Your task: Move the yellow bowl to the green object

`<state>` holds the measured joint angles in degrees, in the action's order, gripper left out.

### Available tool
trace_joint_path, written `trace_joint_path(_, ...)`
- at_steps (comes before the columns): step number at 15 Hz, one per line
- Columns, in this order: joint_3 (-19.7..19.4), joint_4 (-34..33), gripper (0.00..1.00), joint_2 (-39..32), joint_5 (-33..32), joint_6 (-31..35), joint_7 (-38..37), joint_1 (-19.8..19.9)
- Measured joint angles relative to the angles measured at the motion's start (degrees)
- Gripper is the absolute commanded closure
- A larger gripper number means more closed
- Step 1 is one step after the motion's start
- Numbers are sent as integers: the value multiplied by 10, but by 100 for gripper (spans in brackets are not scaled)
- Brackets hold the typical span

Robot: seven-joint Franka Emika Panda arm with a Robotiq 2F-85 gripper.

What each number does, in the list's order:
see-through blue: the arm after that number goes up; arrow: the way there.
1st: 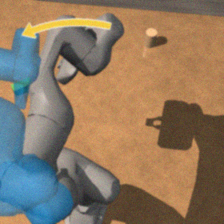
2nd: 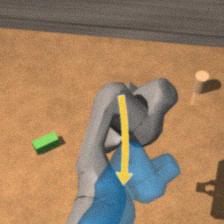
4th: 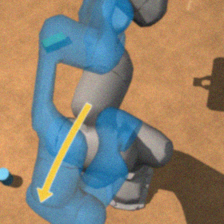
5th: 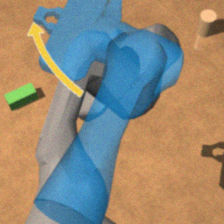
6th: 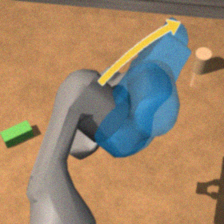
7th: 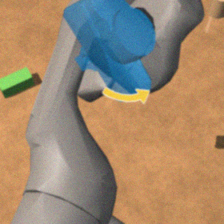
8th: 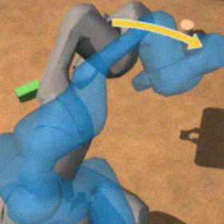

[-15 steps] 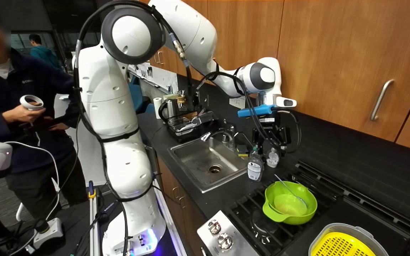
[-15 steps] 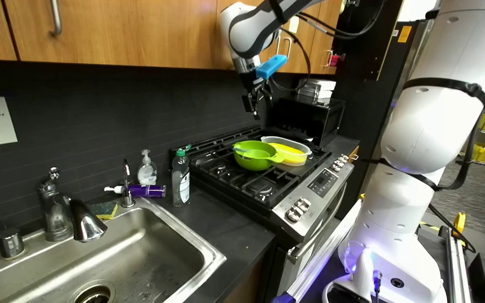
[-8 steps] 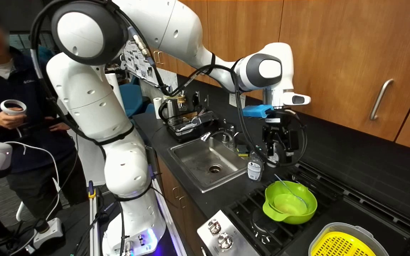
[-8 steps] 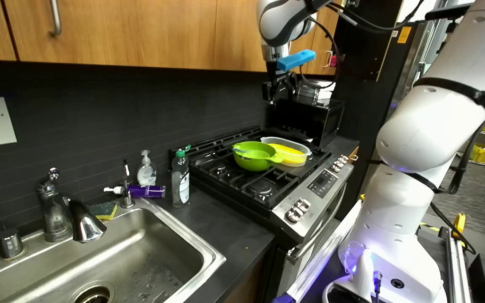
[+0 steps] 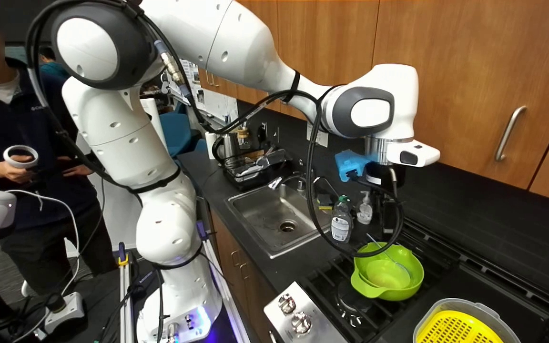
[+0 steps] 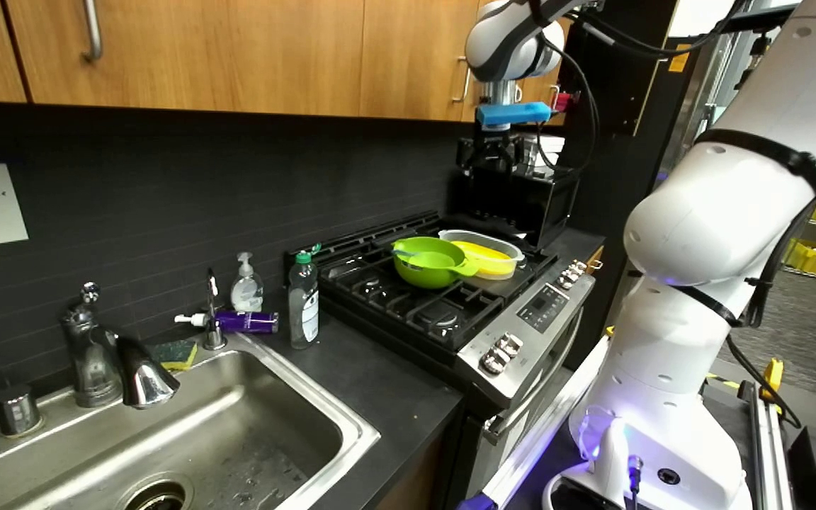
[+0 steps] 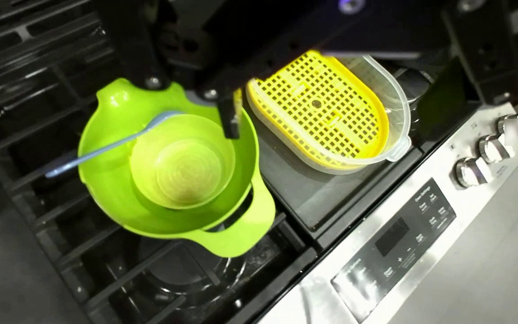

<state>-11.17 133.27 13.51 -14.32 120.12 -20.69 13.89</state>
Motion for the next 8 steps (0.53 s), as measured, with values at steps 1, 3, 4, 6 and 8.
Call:
trace_joint_path(1, -1, 0, 0, -2, 16, 14, -13, 2)
trace_joint_path(3, -1, 0, 0, -5, 28, 27, -26, 3)
trace_joint_path(4, -1, 1, 0, -6, 29, 29, -29, 3)
trace_joint_path(6, -1, 1, 0, -6, 29, 30, -33, 3)
trace_joint_path(8, -1, 1, 0, -6, 29, 31, -34, 3)
